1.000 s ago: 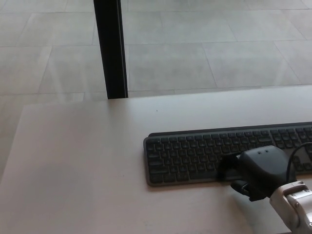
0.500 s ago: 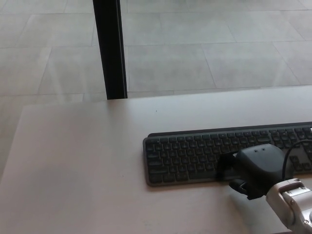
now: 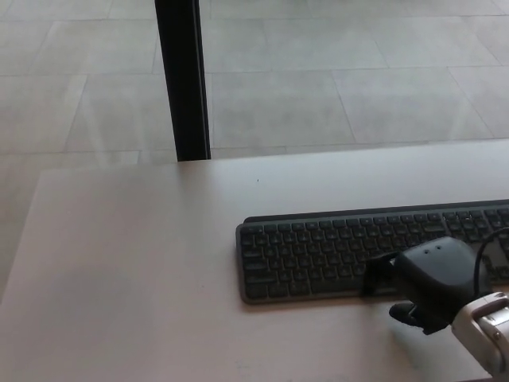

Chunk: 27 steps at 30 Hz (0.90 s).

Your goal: The robot uses its right fingers to click on the space key of the black keyboard placed on the center of the white desk.

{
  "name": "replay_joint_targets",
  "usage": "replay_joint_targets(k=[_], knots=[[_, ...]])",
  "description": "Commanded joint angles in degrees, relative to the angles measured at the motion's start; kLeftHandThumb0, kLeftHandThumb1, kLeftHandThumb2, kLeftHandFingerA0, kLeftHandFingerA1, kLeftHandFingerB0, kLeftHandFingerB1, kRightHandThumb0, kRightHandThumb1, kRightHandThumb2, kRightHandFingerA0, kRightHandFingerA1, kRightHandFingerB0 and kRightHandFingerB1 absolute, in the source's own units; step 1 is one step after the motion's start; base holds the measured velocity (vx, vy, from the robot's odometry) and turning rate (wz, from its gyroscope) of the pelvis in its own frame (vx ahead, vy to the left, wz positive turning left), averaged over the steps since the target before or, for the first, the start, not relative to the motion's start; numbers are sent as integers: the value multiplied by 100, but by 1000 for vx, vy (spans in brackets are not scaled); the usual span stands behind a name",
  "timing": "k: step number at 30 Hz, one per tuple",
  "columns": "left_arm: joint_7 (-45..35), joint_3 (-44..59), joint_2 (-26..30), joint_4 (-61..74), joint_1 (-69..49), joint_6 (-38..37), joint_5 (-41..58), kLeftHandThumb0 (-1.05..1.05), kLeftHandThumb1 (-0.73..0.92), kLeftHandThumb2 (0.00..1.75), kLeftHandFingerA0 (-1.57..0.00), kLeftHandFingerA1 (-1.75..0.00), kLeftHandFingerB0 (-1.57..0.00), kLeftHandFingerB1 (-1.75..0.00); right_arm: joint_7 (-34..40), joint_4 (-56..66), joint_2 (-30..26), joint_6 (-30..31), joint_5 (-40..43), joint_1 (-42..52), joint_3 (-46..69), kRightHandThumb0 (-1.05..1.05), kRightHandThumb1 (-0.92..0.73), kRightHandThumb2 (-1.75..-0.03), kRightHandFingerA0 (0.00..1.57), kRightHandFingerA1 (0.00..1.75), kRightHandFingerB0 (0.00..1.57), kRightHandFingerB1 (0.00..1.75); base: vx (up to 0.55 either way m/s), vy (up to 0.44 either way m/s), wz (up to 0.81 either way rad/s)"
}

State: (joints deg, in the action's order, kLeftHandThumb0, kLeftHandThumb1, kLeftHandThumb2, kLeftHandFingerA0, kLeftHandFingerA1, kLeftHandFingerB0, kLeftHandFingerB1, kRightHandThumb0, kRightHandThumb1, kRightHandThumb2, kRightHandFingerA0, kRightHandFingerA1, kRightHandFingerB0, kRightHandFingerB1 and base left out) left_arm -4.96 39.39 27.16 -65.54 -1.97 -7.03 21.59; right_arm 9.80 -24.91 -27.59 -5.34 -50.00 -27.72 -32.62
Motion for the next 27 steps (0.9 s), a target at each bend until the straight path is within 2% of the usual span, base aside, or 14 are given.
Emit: replay_joint_targets(k=[1, 2, 5, 8, 14, 16, 18, 19, 21, 22, 23, 24, 26, 27], knots=[[-31, 20, 21, -73, -61, -130, 80, -42, 67, 59, -67, -61, -52, -51, -356, 267, -298, -243, 271, -324, 463, -38, -62, -63, 81, 158, 75, 55, 0, 0, 0], [-24, 45, 14, -92, -61, -129, 105, -42, 67, 58, -69, -62, -53, -52, -130, 186, -345, -377, 247, -467, 562, -38, -57, -63, 83, 155, 81, 56, 0, 0, 0], [1, 19, 20, -116, -75, -123, 78, -42, 68, 59, -65, -61, -50, -49, -730, 363, -441, -176, 691, -957, 1133, -36, -62, -62, 77, 150, 77, 52, 0, 0, 0], [-20, 5, -8, 10, -156, -103, 81, -41, 69, 59, -63, -59, -49, -50, -838, 430, -445, -93, 814, -1133, 1475, -35, -61, -61, 83, 146, 78, 51, 0, 0, 0], [-47, 30, -3, -7, -195, -110, 106, -39, 69, 60, -65, -63, -49, -51, -972, 453, -540, -152, 1411, -1373, 2317, -33, -61, -64, 81, 150, 81, 52, 0, 0, 0], [-26, 30, -22, 32, -210, -112, 107, -42, 68, 59, -65, -64, -50, -52, -1117, 525, -538, 75, 1484, -1394, 2516, -31, -60, -60, 93, 138, 80, 50, 0, 0, 0], [-28, 49, -32, 63, -229, -97, 128, -41, 68, 60, -65, -63, -49, -51, -1079, 415, -659, -211, 1721, -1343, 2793, -30, -58, -59, 96, 139, 80, 51, 0, 0, 0], [-23, 54, -16, 34, -232, -78, 129, -40, 69, 59, -64, -61, -50, -51, -1138, 533, -753, -201, 1869, -1214, 3002, -29, -59, -58, 95, 125, 81, 51, 0, 0, 0], [-13, 53, 3, -27, -218, -75, 117, -40, 69, 59, -64, -61, -50, -51, -1165, 632, -844, -223, 1956, -1087, 3197, -29, -59, -58, 95, 125, 81, 51, 0, 0, 0], [62, 32, 10, -29, -211, -79, 81, -42, 67, 59, -68, -61, -52, -51, -1208, 969, -1071, 68, 2013, -781, 3592, -30, -57, -57, 98, 113, 83, 52, 0, 0, 0], [78, 38, -1, -7, -224, -87, 85, -42, 67, 59, -69, -63, -54, -53, -1224, 1096, -1190, 107, 1998, -624, 3739, -33, -44, -84, 101, 106, 74, 68, 0, 0, 7], [34, 47, -6, -2, -250, -117, 96, -42, 67, 59, -68, -64, -53, -52, -1287, 1213, -1284, 182, 2025, -455, 3915, -25, -56, -57, 99, 118, 81, 55, 0, 0, 0], [11, 55, -7, -3, -269, -131, 104, -42, 67, 59, -68, -64, -53, -52, -1344, 1303, -1297, 238, 2046, -379, 3987, -25, -56, -57, 99, 118, 81, 55, 0, 0, 0], [-13, 90, -8, -6, -267, -98, 146, -40, 68, 59, -63, -64, -50, -52, -1247, 1302, -1369, 340, 2052, -142, 4208, -24, -56, -60, 97, 149, 80, 52, 0, 0, 0]])
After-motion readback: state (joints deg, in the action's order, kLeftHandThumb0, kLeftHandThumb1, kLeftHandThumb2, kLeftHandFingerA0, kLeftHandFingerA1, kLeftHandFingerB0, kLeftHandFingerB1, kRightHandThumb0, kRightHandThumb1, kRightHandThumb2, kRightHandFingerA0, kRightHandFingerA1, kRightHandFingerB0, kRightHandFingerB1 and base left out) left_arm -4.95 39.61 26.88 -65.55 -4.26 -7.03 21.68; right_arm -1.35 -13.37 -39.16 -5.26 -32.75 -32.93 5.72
